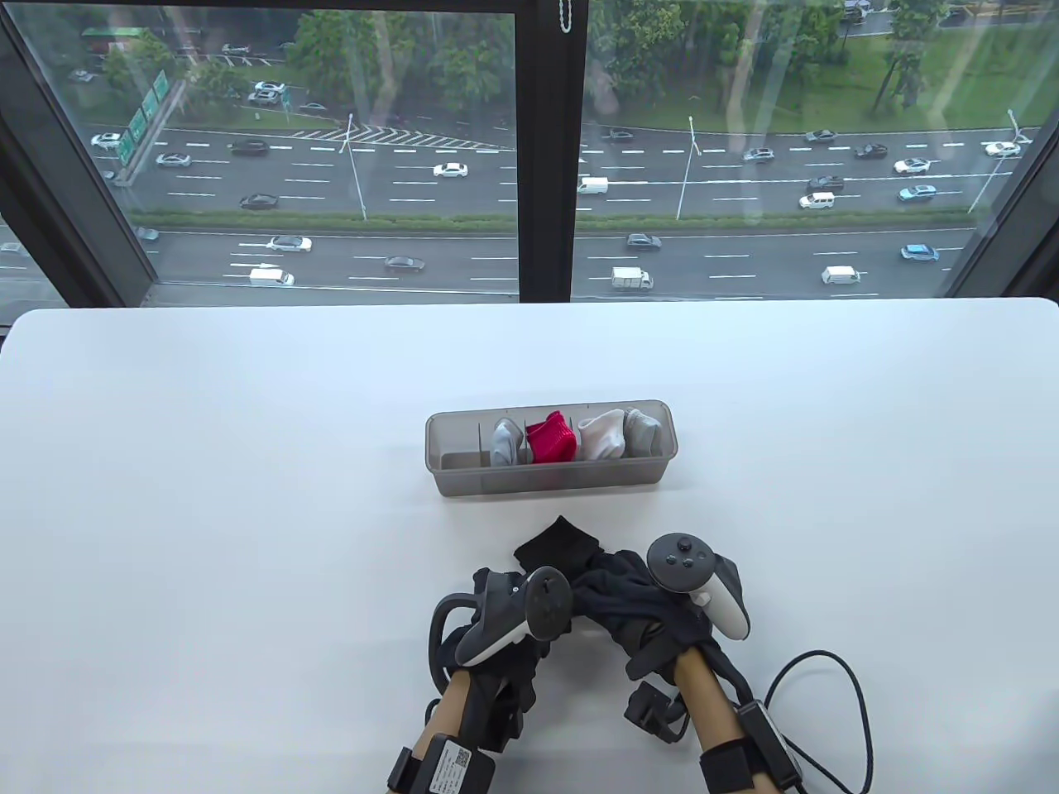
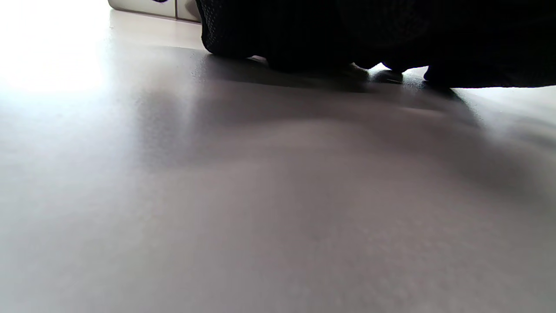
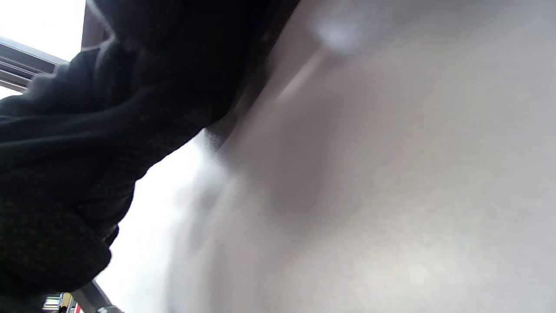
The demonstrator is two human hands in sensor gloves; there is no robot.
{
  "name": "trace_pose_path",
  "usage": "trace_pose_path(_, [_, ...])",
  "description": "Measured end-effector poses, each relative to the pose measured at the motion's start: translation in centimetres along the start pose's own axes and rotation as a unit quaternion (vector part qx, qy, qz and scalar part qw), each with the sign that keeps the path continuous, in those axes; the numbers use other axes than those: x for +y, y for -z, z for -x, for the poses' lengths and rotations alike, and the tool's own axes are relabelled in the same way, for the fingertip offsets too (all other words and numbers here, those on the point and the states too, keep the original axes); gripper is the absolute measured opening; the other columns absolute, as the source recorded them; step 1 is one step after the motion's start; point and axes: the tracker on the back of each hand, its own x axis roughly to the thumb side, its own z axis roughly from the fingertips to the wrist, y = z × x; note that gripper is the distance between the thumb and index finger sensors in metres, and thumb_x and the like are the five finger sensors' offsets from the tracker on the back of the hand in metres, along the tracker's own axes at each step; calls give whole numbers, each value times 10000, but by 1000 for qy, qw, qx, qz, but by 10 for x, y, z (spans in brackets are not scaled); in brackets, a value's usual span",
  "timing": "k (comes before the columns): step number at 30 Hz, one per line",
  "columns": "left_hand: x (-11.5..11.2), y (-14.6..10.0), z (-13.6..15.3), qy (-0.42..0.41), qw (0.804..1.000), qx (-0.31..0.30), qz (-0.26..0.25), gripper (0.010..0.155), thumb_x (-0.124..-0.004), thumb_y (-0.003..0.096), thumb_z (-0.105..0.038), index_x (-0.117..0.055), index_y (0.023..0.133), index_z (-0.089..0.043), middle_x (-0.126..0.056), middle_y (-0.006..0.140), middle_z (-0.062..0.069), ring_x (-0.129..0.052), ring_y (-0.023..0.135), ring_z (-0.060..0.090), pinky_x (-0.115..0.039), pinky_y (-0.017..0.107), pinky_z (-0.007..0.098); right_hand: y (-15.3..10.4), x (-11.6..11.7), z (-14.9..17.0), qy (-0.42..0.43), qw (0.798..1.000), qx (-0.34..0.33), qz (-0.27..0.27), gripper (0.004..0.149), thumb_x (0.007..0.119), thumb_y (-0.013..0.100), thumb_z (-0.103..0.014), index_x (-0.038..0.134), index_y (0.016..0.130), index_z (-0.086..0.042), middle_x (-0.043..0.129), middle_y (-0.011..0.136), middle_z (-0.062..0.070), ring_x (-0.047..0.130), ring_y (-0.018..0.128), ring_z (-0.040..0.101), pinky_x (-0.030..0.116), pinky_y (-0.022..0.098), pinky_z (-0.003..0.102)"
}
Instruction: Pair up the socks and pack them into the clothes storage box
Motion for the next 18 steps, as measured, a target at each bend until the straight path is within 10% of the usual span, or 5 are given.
trace_pose_path(10, [-2,0,-4,18,1000,-3,5,603,-707,505,-473,-446,1006,-263,-698,1084,44,-665,1082,337,-431,832,610,1,-2,2,3,1000,1,-3,435,648,582,-424,692,952,-198,241,1198,144,-20,1074,313,-50,750,483])
trace_pose_path(13, [0,-1,-4,8,1000,-7,-10,516,-717,499,-460,-610,972,-282,-780,1049,23,-730,1059,315,-444,829,610,1,-2,2,8,1000,7,0,442,612,600,-425,700,938,-155,254,1194,133,-19,1076,298,-54,751,473])
trace_pose_path(18, [-1,0,0,8,1000,1,13,492,-631,517,-440,-607,975,-261,-724,1077,9,-664,1093,308,-412,833,618,1,0,1,-25,1000,-3,-3,624,752,526,-467,496,1081,-346,213,1208,148,-23,1073,326,-46,749,497])
